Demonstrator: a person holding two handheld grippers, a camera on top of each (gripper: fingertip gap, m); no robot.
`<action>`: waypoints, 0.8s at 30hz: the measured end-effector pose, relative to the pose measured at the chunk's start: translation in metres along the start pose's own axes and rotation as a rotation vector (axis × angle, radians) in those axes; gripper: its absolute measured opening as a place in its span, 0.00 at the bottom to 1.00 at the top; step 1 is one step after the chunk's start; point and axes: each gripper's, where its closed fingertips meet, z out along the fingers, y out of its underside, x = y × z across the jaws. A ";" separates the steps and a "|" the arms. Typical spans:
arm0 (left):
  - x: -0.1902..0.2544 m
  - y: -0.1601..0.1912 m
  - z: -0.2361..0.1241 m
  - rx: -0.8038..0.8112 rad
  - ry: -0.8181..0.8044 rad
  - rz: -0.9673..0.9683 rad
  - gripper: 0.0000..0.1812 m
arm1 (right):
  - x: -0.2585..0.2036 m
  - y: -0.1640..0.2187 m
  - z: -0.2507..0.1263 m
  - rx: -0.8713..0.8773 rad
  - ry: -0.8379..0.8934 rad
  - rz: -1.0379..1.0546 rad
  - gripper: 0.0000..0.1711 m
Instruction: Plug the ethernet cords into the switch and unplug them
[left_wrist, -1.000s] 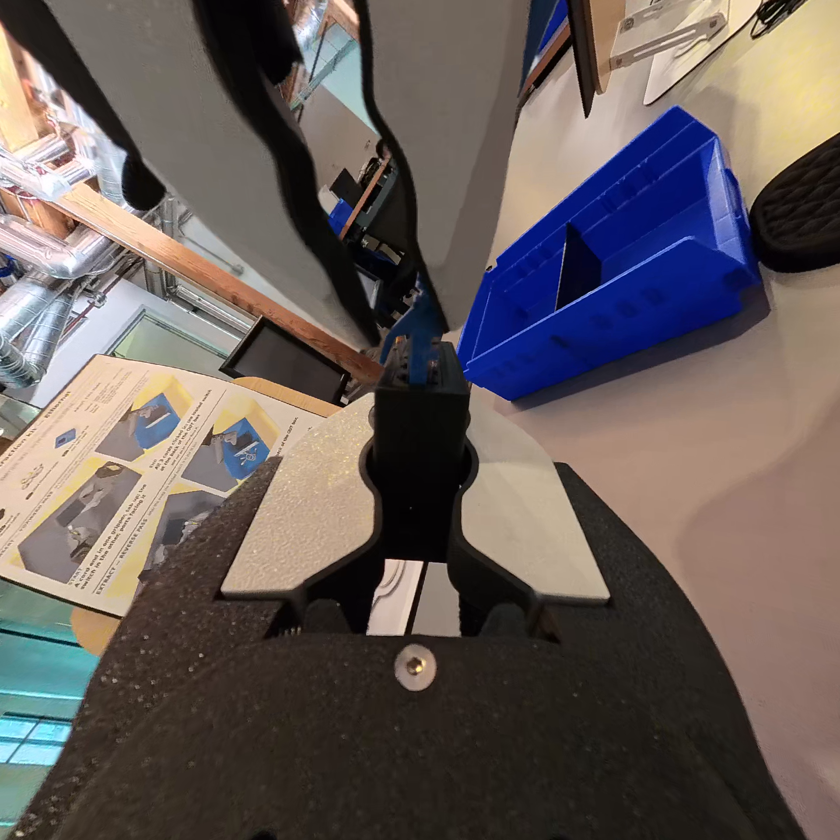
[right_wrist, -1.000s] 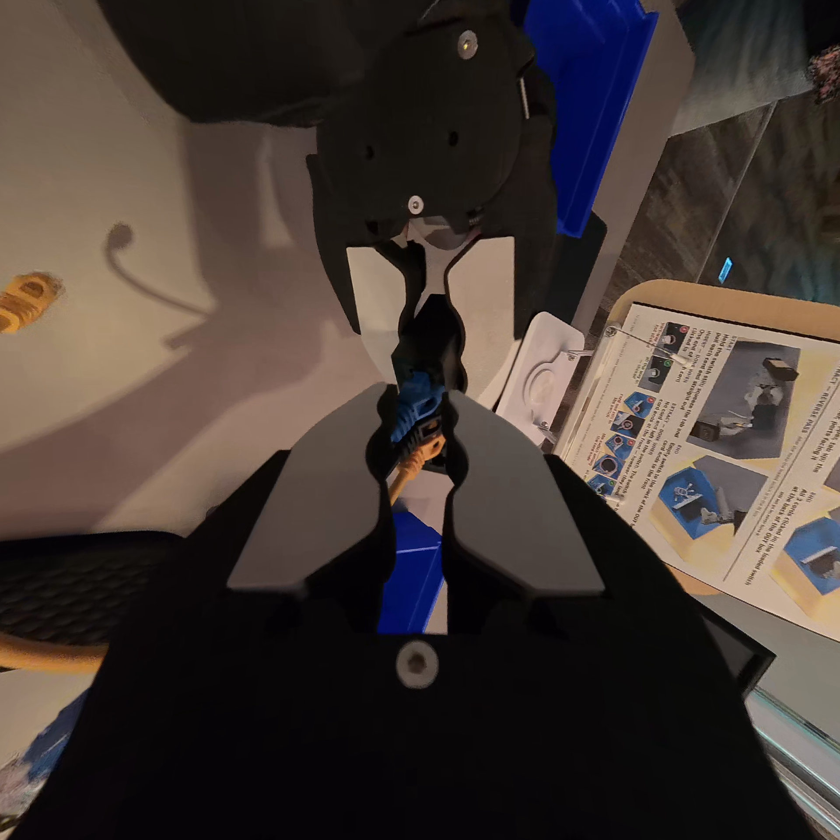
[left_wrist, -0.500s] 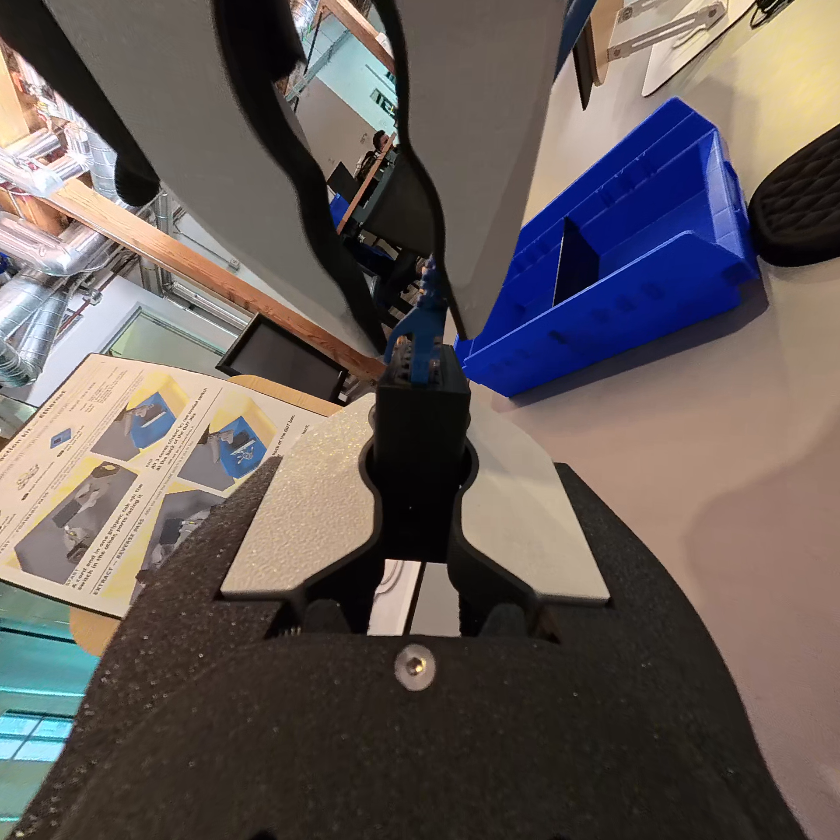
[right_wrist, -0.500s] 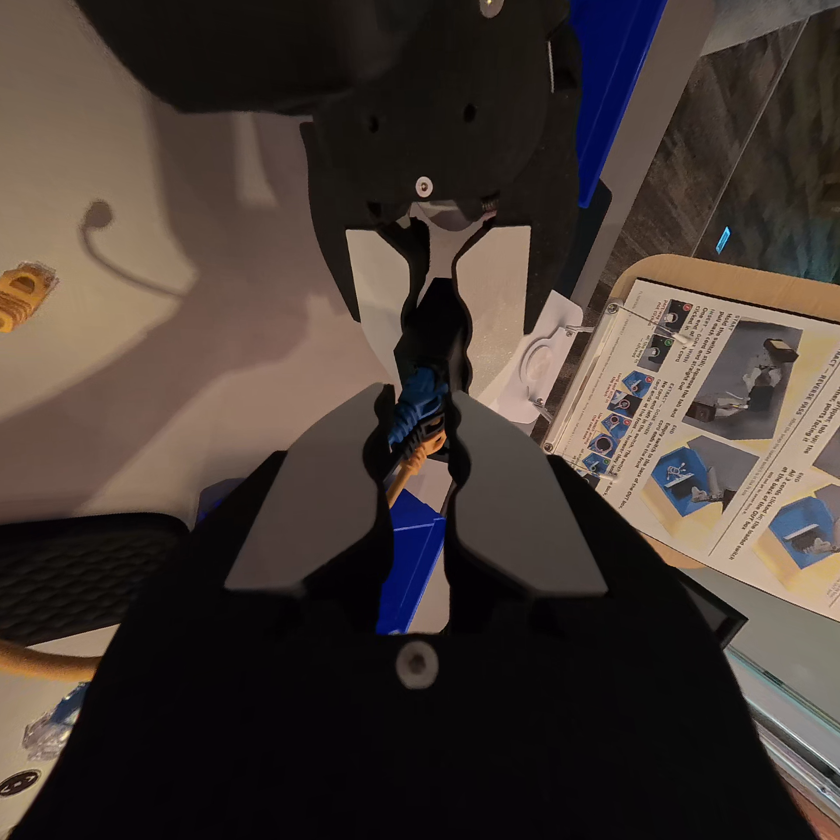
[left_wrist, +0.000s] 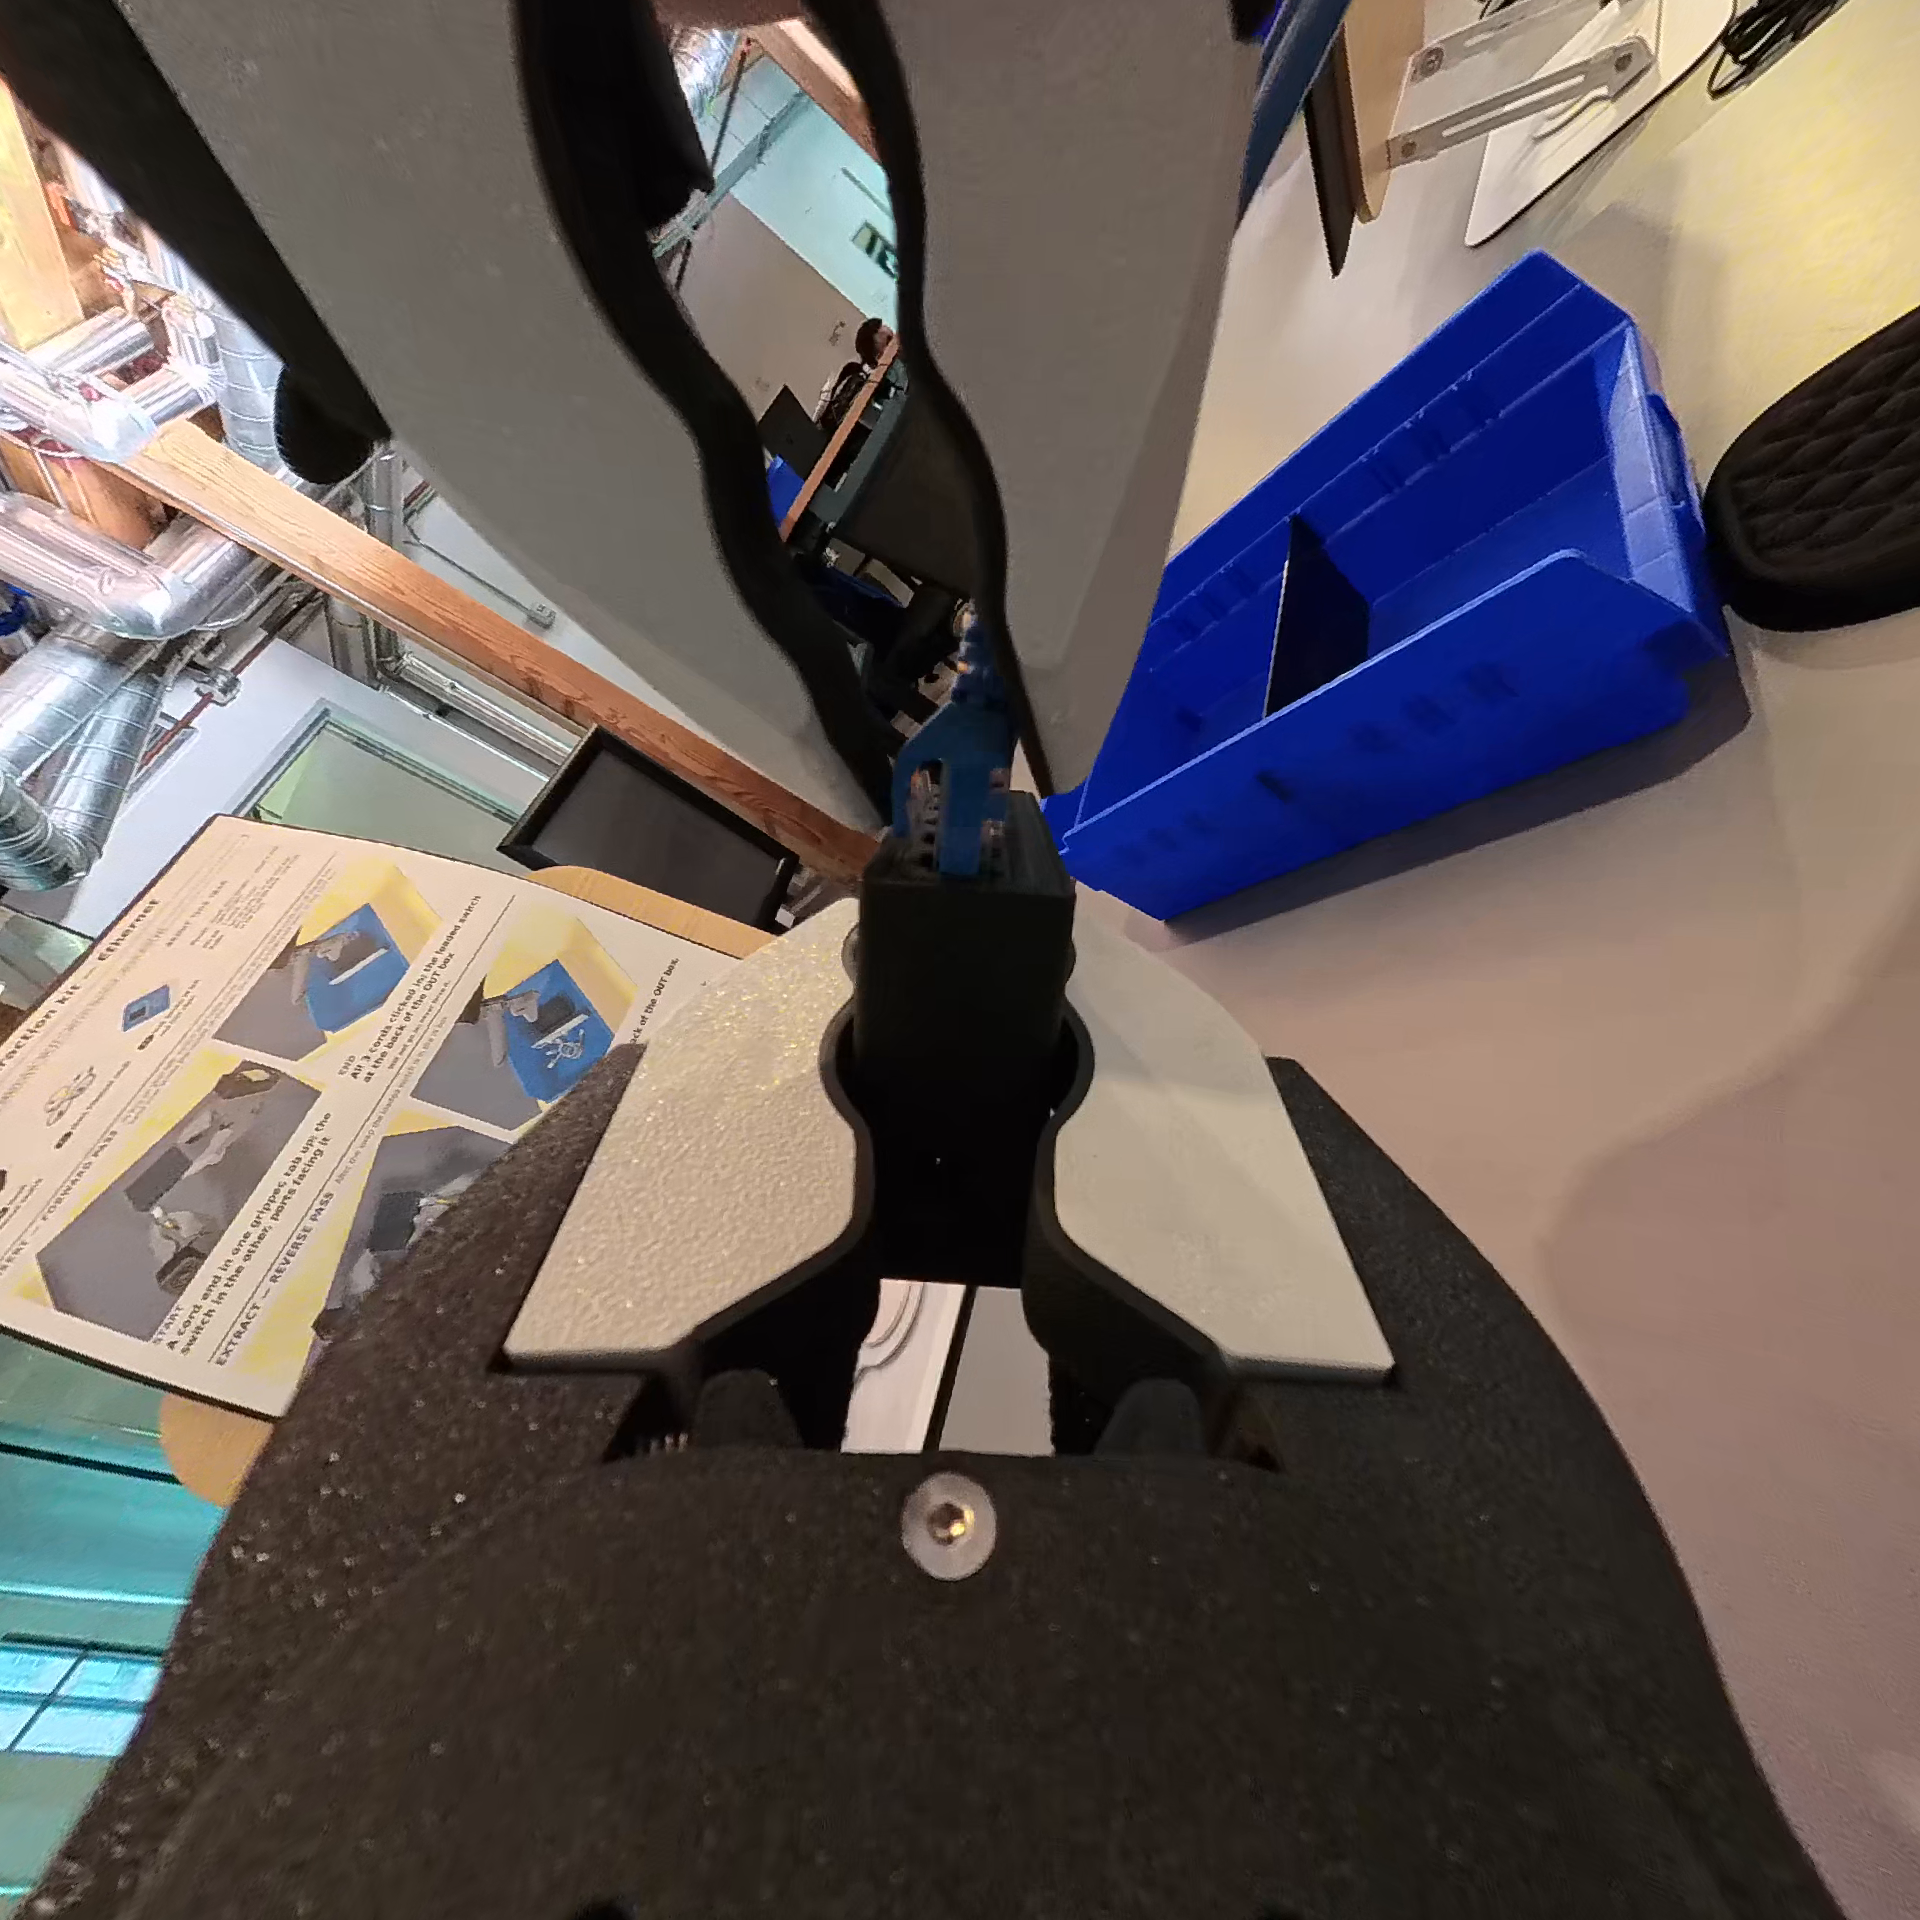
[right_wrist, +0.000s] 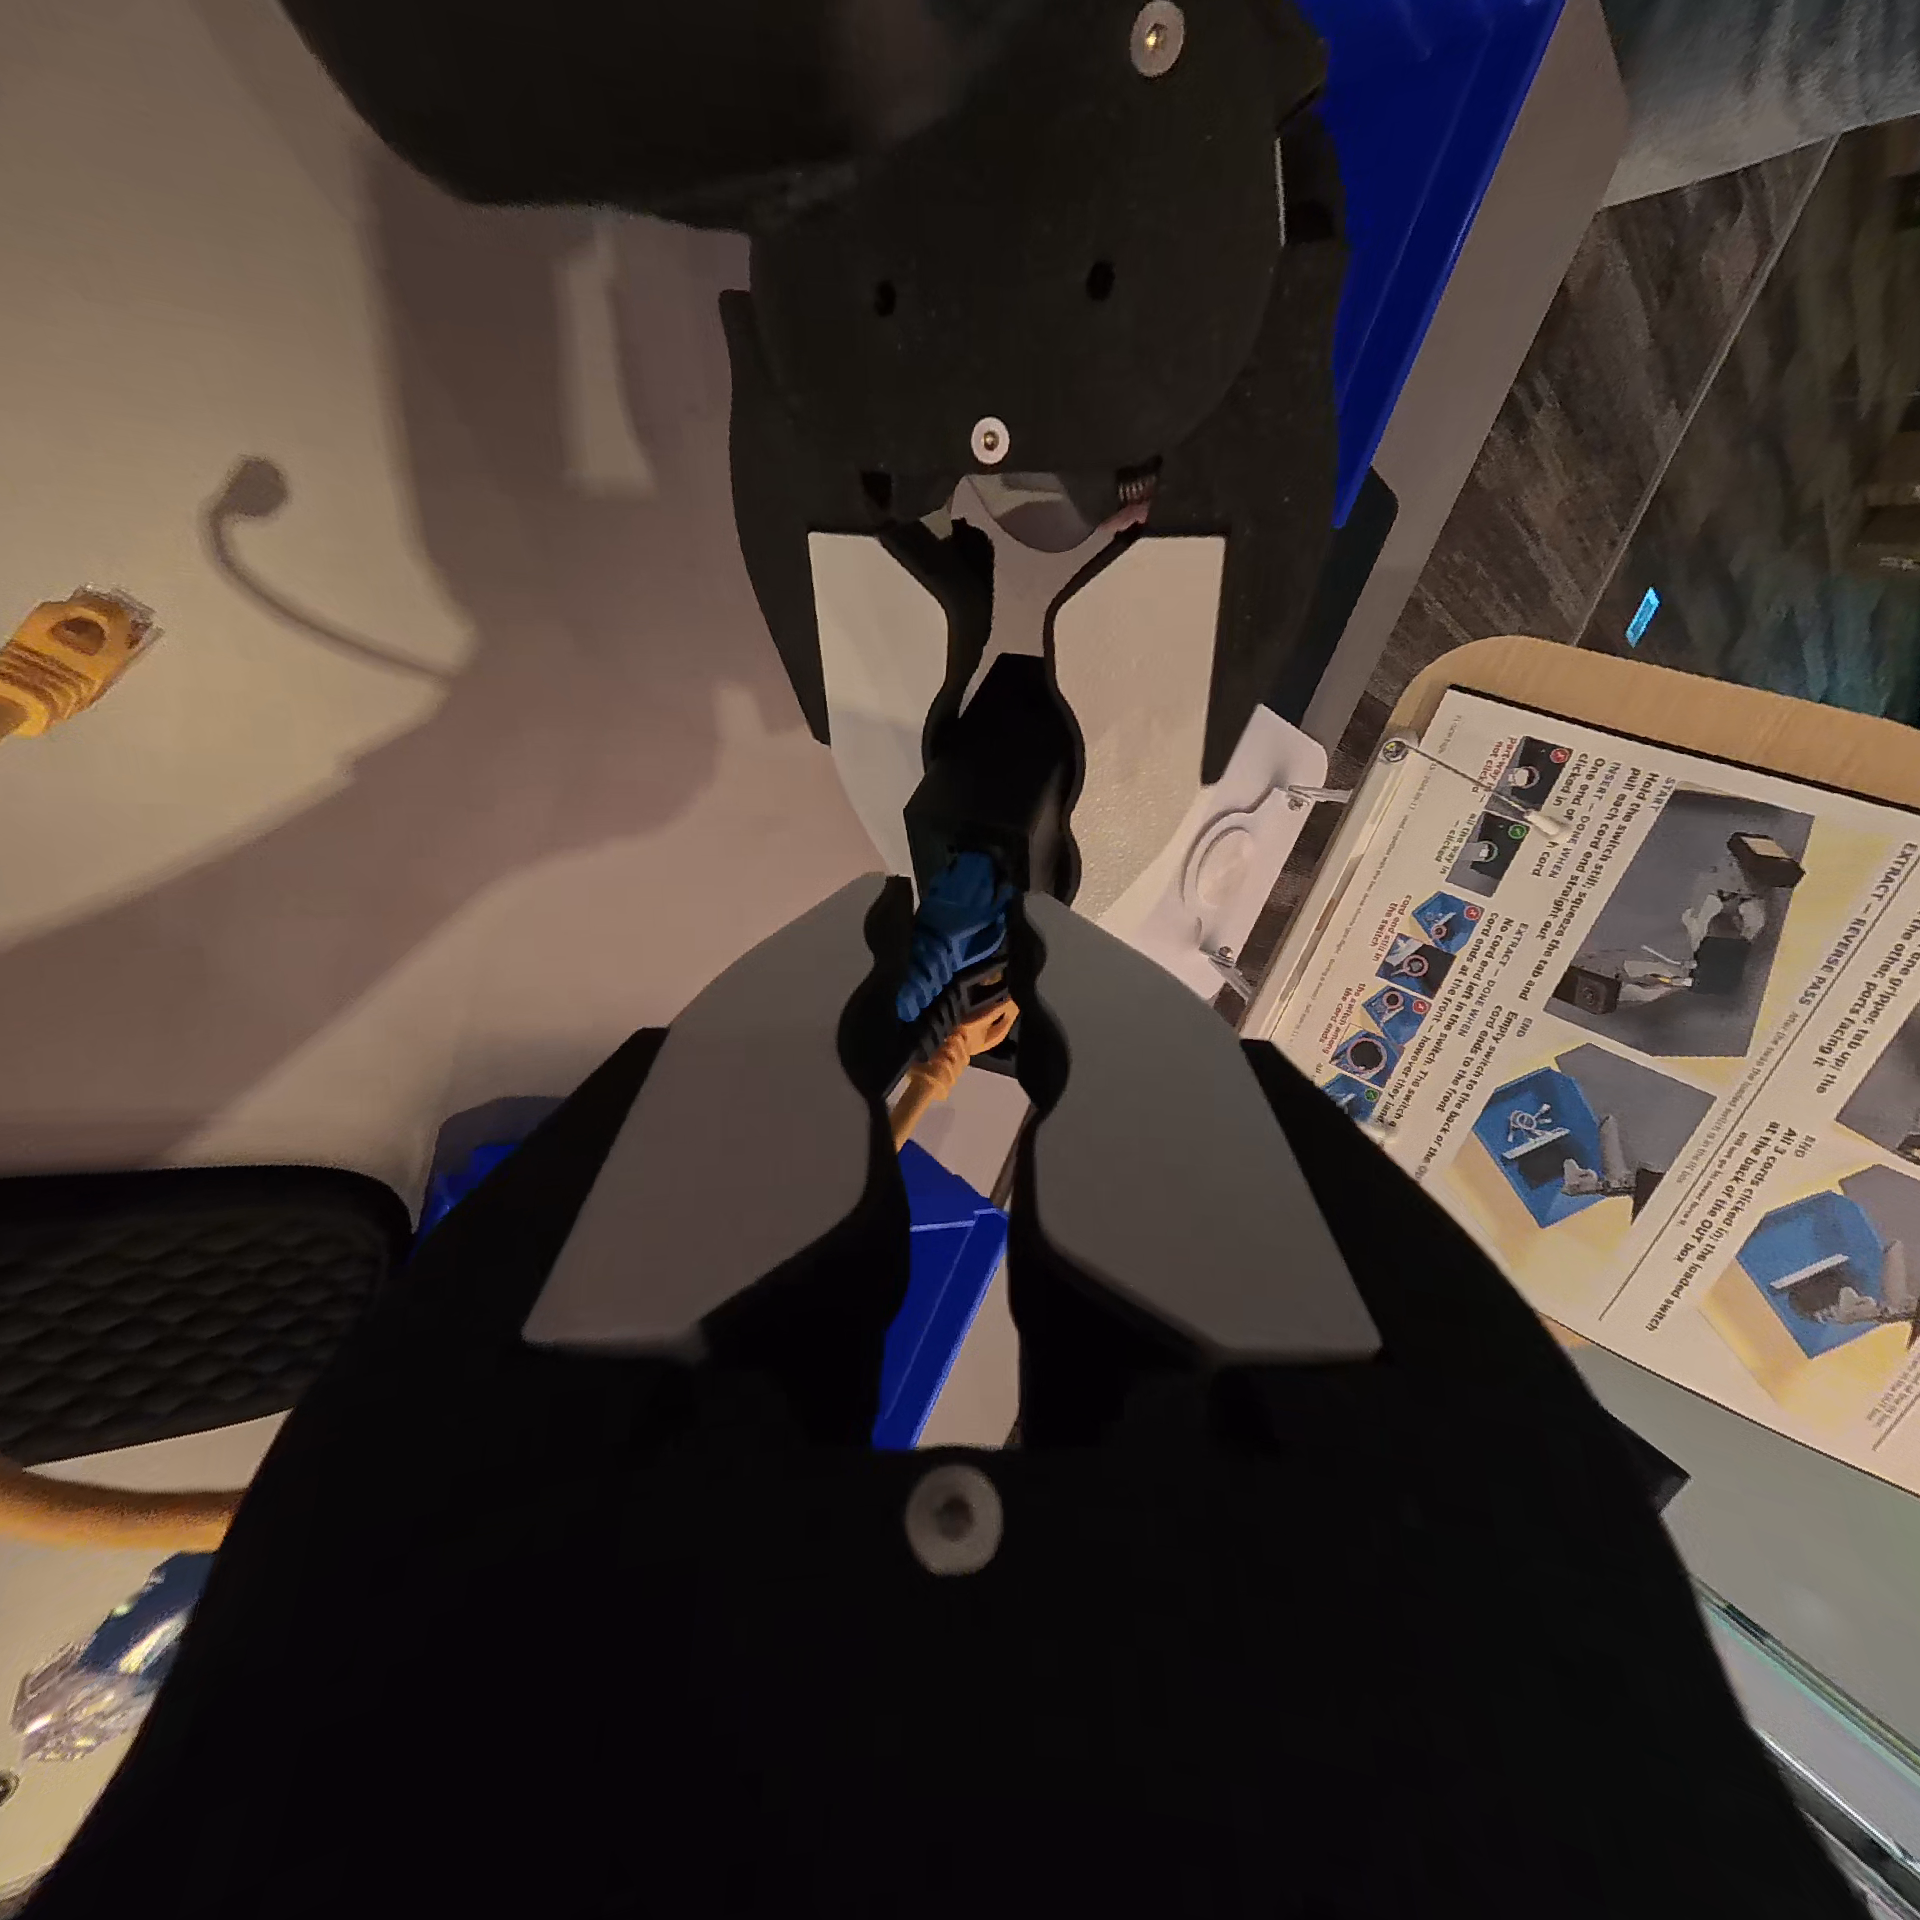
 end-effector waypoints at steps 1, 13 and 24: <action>0.000 0.000 0.000 0.000 0.001 -0.001 0.16 | 0.000 0.000 0.000 -0.004 -0.005 0.001 0.09; 0.001 0.001 0.000 0.000 0.016 -0.009 0.16 | 0.000 0.000 0.001 -0.016 -0.026 -0.024 0.08; 0.002 0.001 0.000 -0.014 0.029 0.003 0.16 | -0.001 0.000 0.001 -0.020 -0.012 -0.057 0.07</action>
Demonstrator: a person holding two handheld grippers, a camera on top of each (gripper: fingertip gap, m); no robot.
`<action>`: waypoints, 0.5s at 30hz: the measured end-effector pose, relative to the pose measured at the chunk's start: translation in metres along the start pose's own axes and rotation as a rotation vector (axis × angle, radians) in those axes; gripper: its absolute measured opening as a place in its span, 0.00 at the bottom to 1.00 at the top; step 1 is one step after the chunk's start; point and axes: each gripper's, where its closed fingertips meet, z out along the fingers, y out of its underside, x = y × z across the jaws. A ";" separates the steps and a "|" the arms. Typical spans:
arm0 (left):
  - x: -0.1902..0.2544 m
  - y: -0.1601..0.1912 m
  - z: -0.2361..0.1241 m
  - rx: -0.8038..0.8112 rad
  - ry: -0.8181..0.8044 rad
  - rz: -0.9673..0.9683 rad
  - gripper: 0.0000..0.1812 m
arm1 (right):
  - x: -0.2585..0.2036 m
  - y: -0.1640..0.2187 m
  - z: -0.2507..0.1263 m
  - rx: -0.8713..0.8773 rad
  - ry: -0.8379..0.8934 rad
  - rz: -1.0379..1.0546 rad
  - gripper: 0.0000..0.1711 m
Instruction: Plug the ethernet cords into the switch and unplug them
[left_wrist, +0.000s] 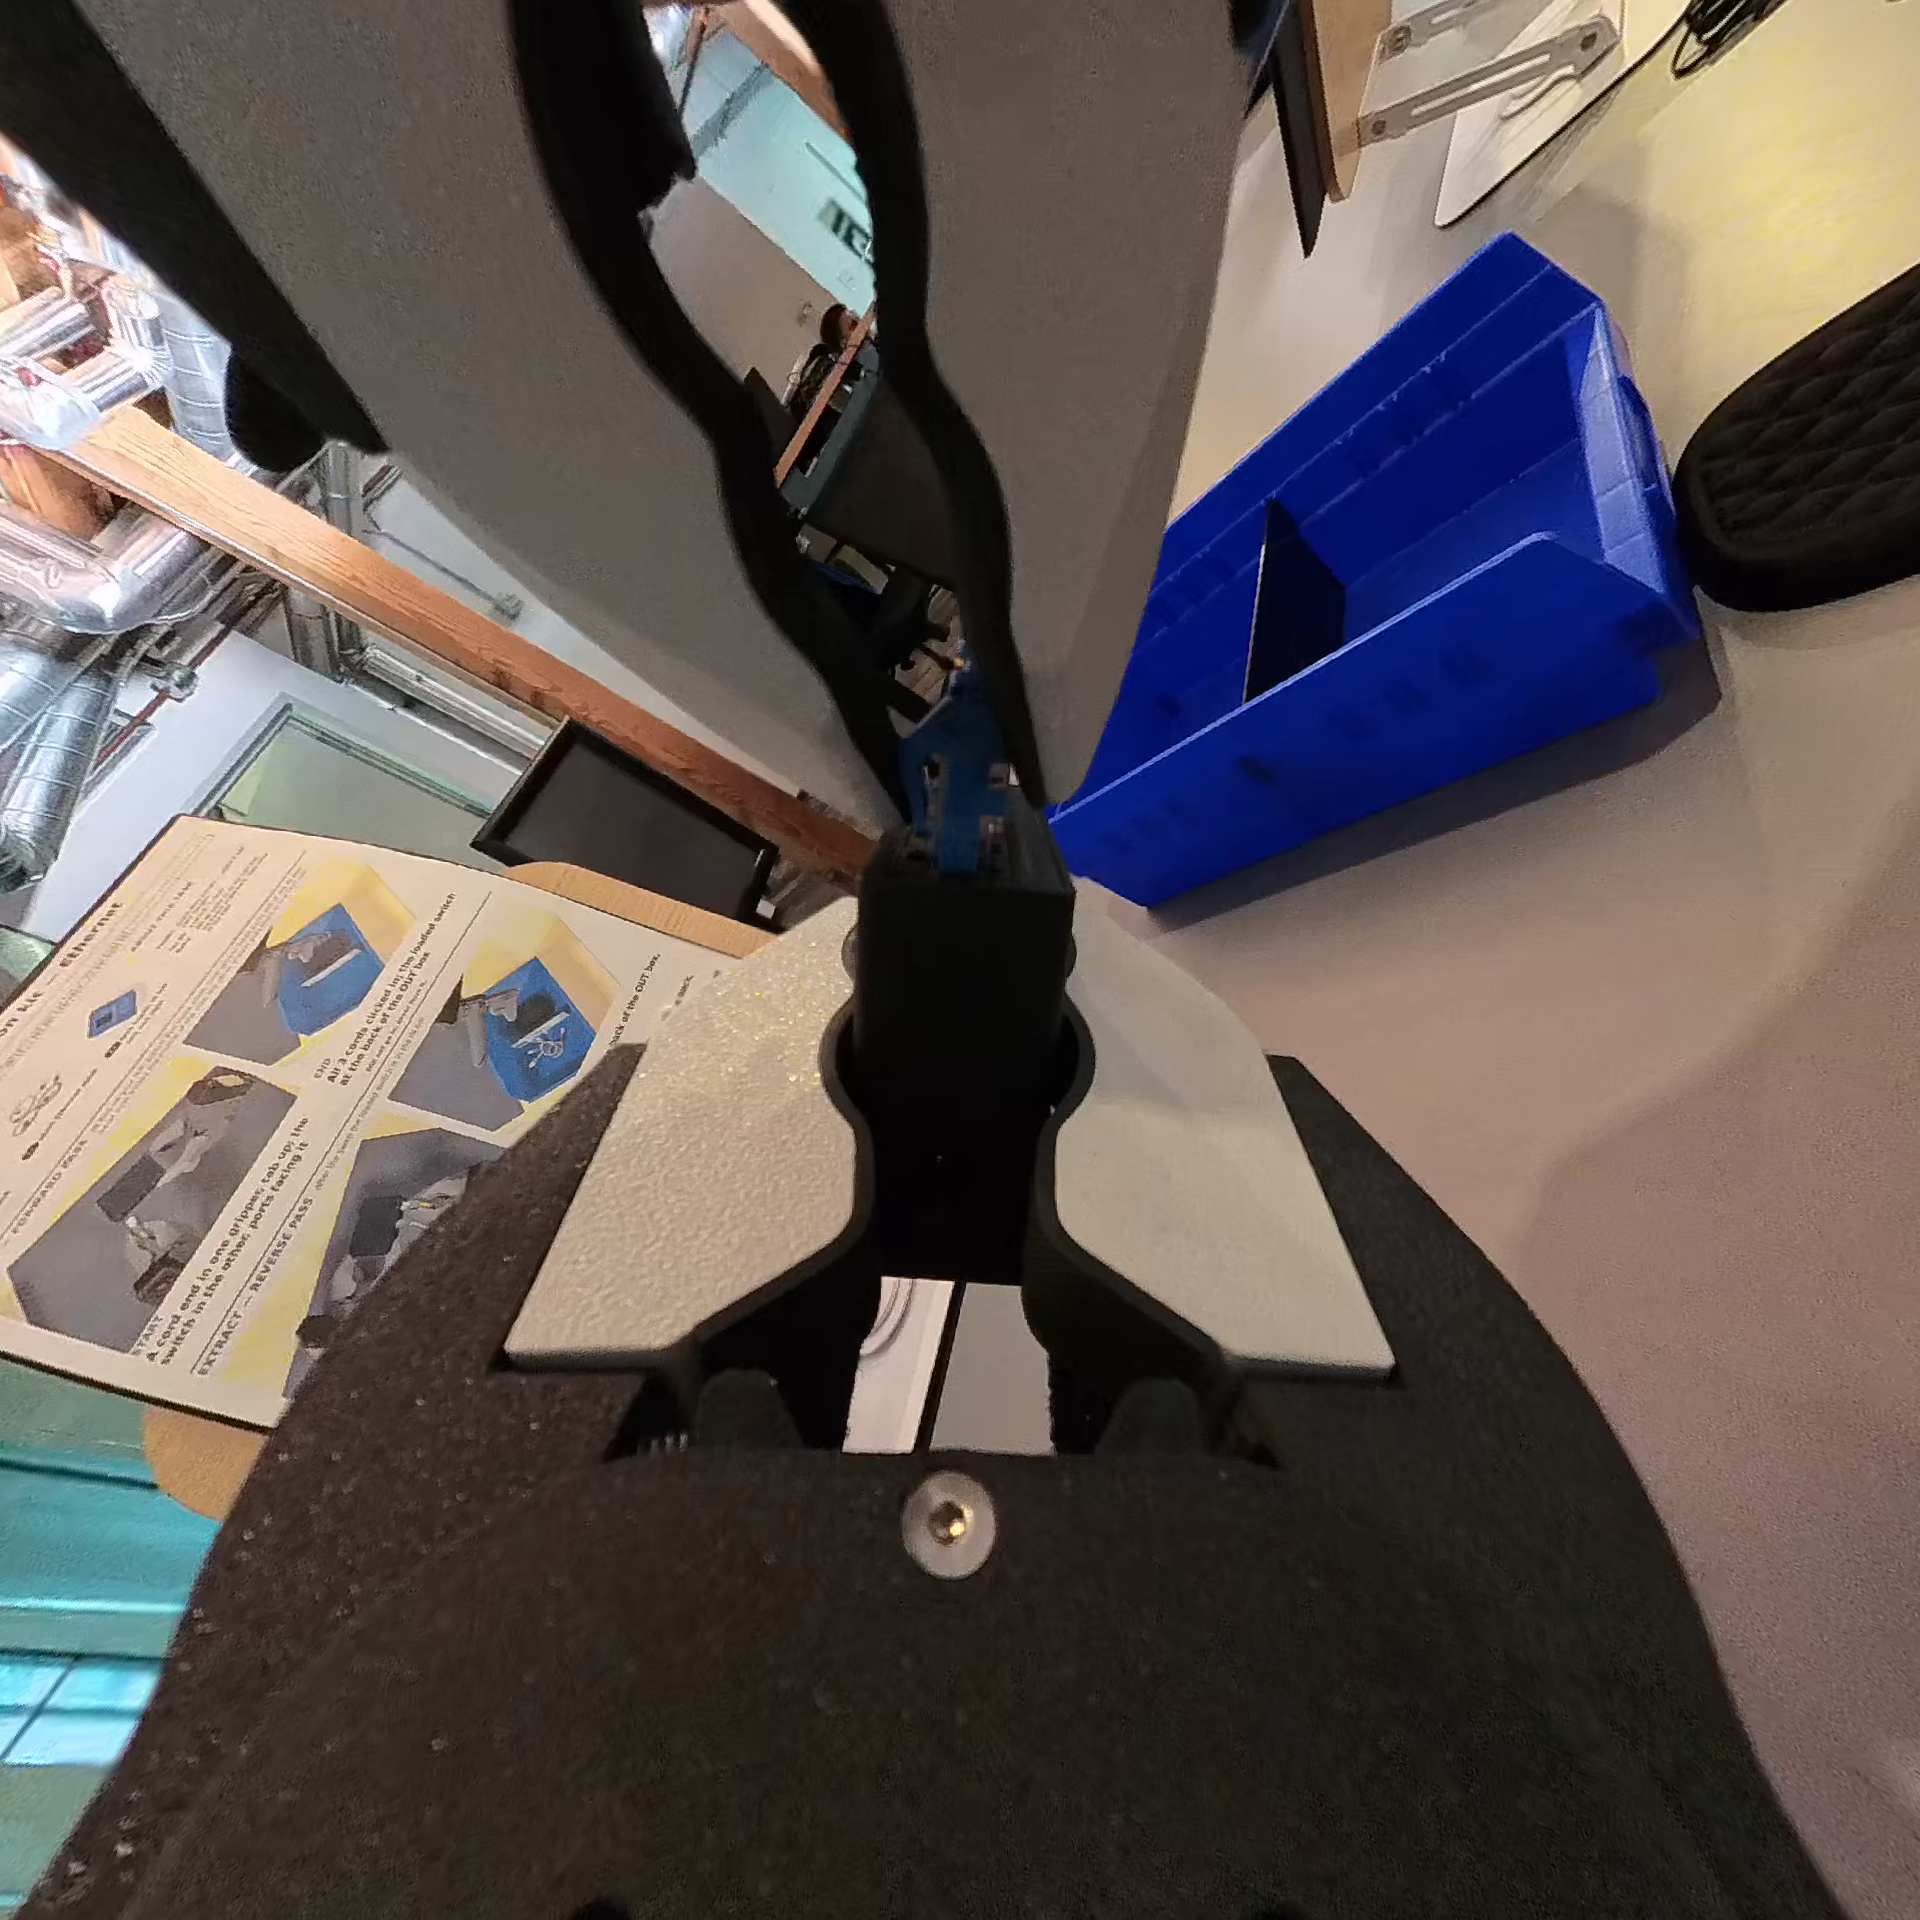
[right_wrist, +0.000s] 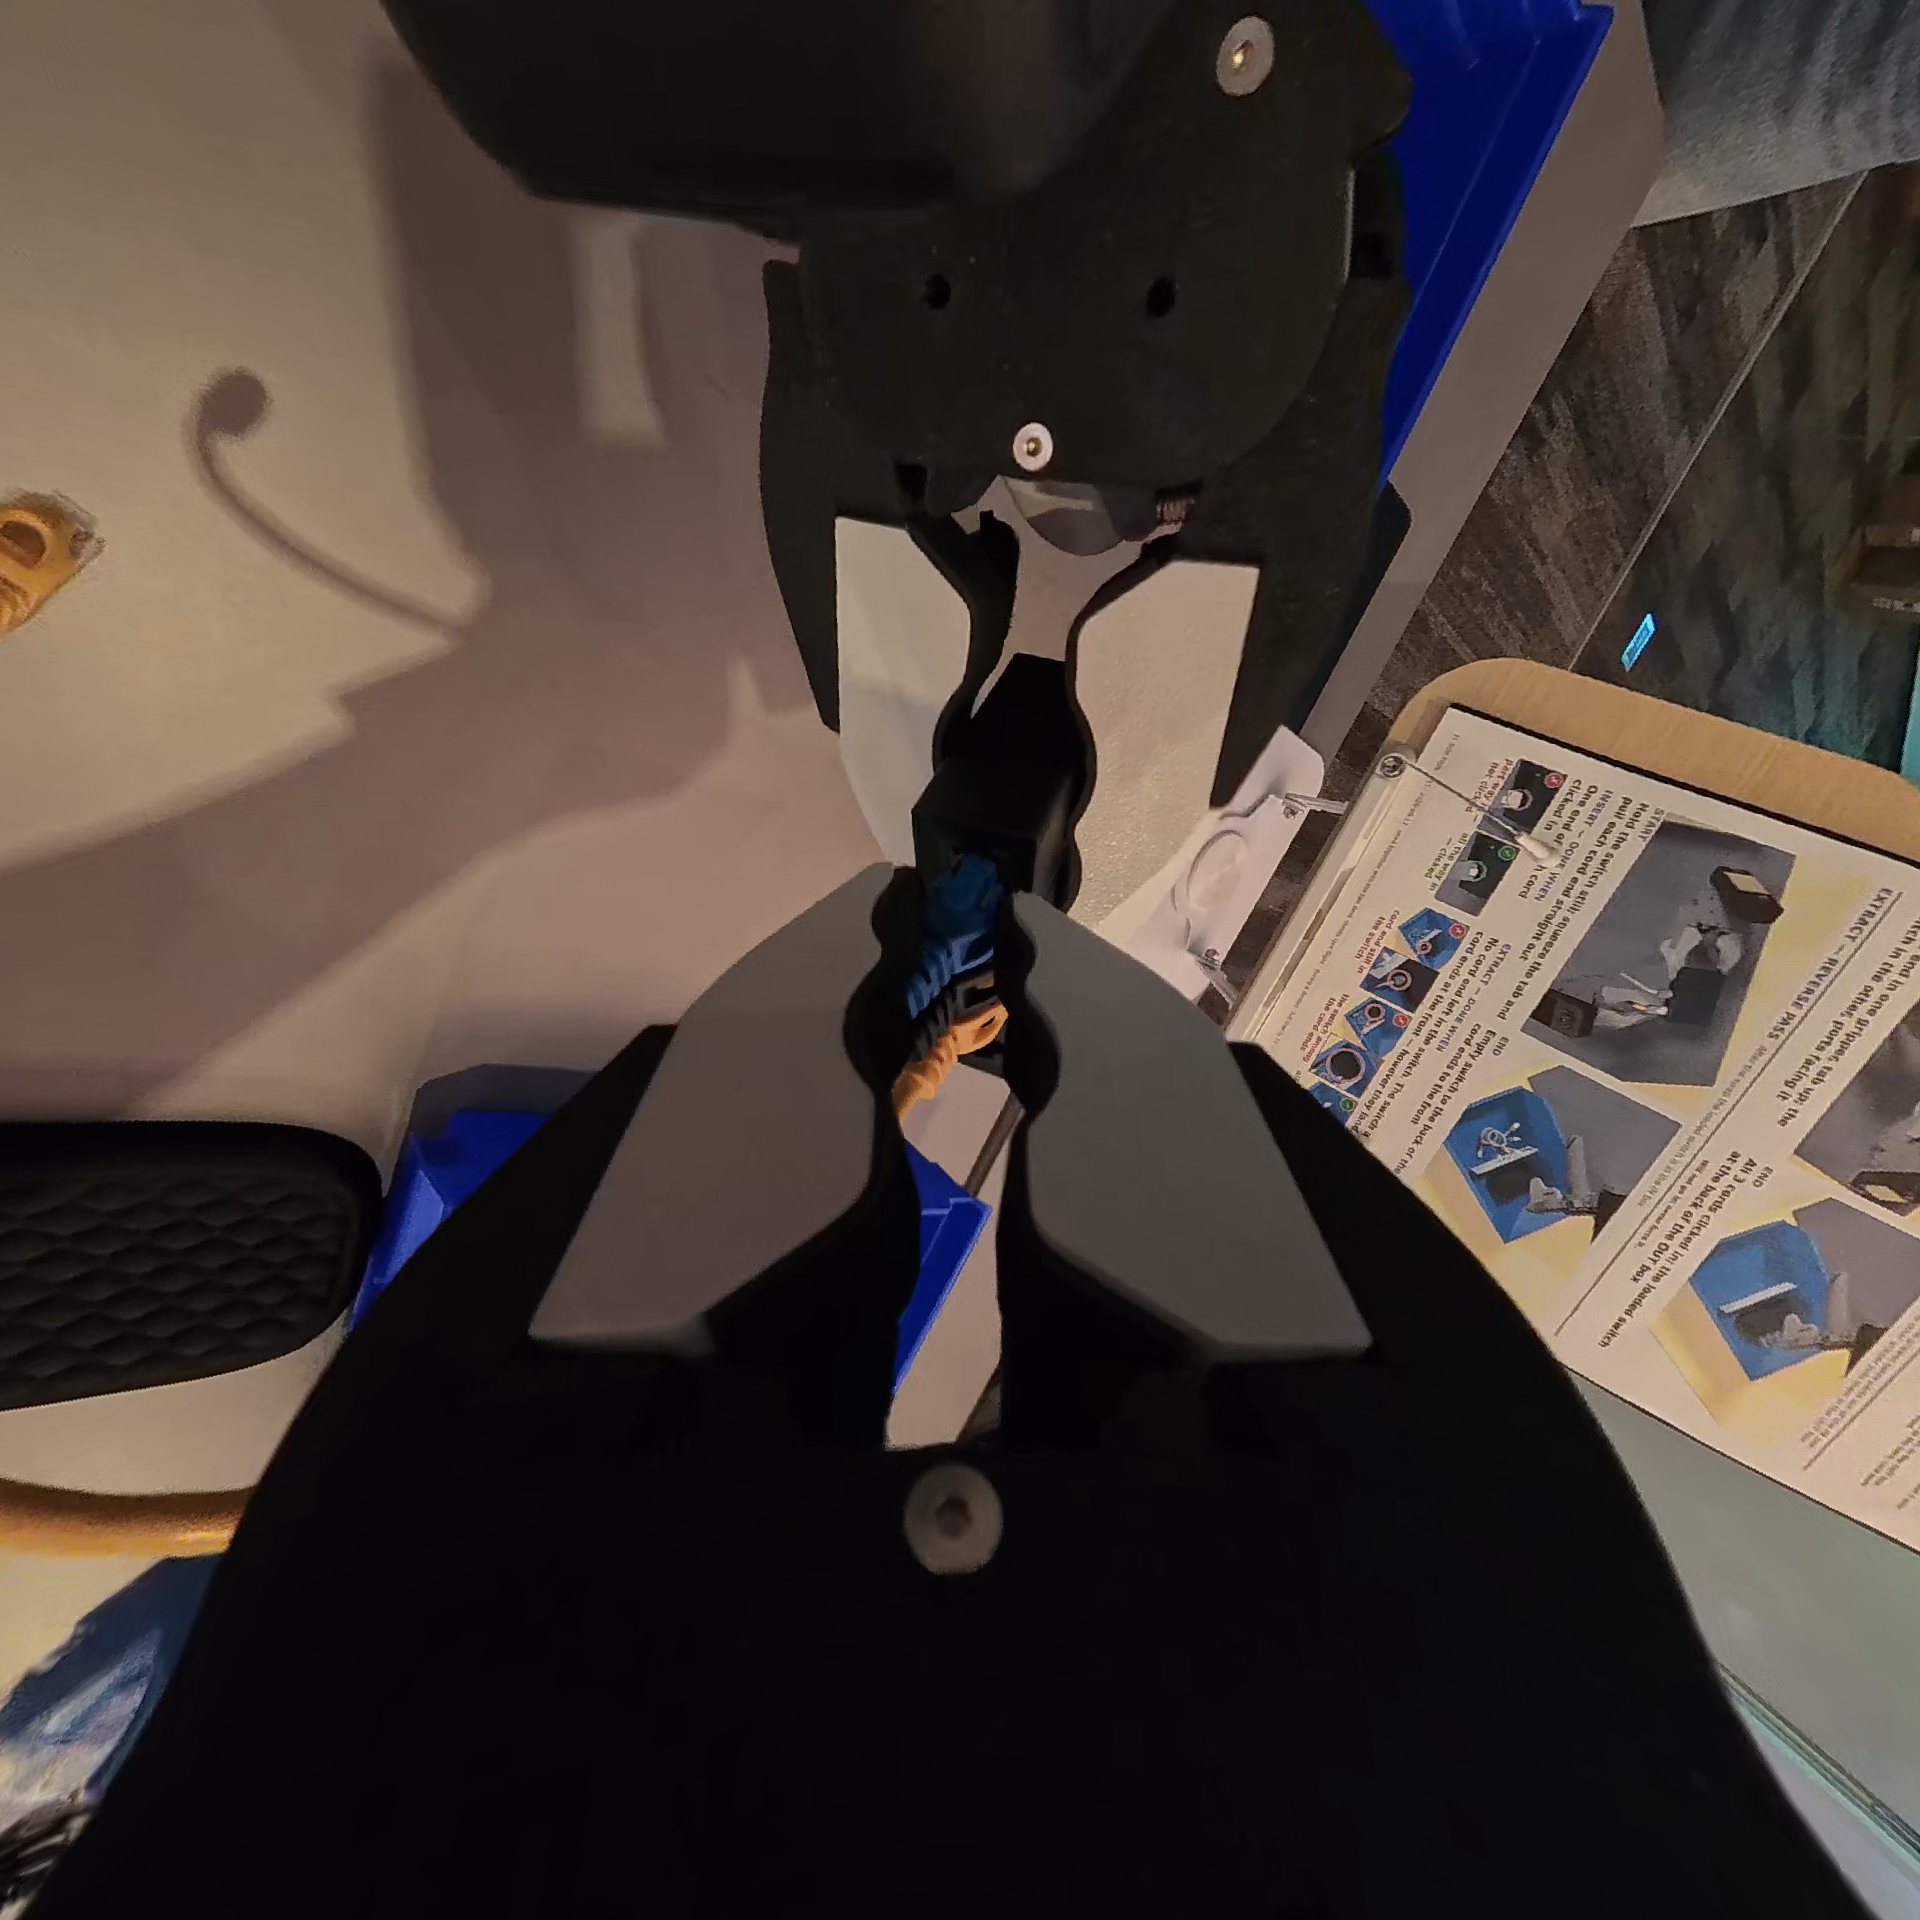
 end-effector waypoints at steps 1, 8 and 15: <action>-0.001 0.001 0.001 -0.010 -0.012 0.008 0.16 | 0.000 0.001 0.001 -0.012 0.003 -0.003 0.07; -0.001 0.006 0.004 -0.048 -0.021 0.016 0.16 | 0.001 0.005 0.004 -0.039 -0.008 0.052 0.07; -0.001 0.012 0.007 -0.047 -0.021 0.003 0.16 | 0.004 0.006 0.011 0.007 -0.023 0.082 0.07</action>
